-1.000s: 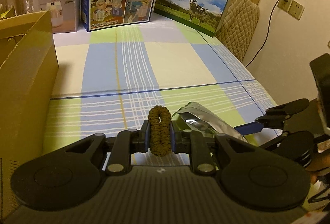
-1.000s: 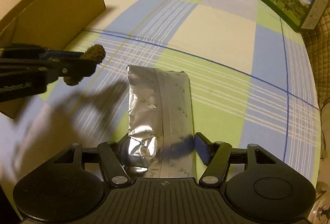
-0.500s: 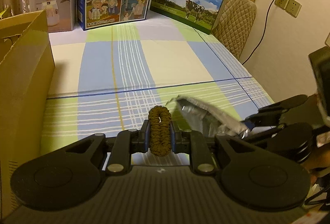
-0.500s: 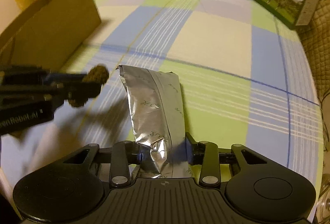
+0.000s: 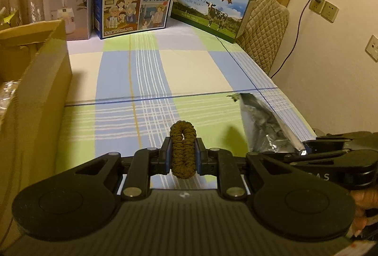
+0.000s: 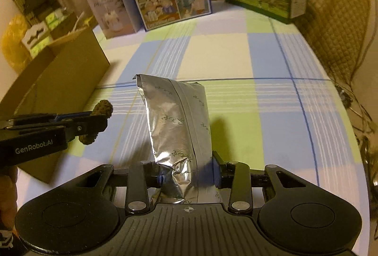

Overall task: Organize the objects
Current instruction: 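Carry the brown ring and foil bag with both tools over the cardboard box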

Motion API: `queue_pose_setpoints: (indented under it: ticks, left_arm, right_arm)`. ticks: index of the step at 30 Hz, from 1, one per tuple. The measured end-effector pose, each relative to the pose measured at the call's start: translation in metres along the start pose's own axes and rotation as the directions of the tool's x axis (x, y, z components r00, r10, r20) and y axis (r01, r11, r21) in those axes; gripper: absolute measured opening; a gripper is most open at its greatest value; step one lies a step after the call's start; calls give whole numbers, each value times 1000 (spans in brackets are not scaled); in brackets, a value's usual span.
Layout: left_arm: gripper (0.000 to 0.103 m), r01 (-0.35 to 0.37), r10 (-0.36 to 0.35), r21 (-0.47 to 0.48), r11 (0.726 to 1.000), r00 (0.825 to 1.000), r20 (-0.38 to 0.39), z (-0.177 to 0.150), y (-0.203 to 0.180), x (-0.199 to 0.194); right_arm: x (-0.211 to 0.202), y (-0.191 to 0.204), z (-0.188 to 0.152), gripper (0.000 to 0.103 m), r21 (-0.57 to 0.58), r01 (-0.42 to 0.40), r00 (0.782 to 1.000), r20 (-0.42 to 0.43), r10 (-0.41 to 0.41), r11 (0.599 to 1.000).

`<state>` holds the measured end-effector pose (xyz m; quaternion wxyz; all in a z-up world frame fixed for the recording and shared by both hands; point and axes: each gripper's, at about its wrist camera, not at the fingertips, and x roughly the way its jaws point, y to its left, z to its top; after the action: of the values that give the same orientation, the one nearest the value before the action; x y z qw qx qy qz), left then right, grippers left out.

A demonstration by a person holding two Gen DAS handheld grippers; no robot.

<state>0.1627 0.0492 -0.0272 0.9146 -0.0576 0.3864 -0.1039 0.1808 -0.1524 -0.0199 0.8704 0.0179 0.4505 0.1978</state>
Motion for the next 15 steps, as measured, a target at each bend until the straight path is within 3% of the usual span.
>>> queue_pose_setpoints:
  ticks: [5, 15]
  left_arm:
    - [15, -24, 24, -7, 1000, 999, 22, -13, -7, -38]
    - [15, -58, 61, -52, 997, 996, 70, -38, -9, -111]
  right_arm:
    - [-38, 6, -22, 34, 64, -29, 999, 40, 26, 998]
    - [-97, 38, -50, 34, 86, -77, 991, 119, 67, 993]
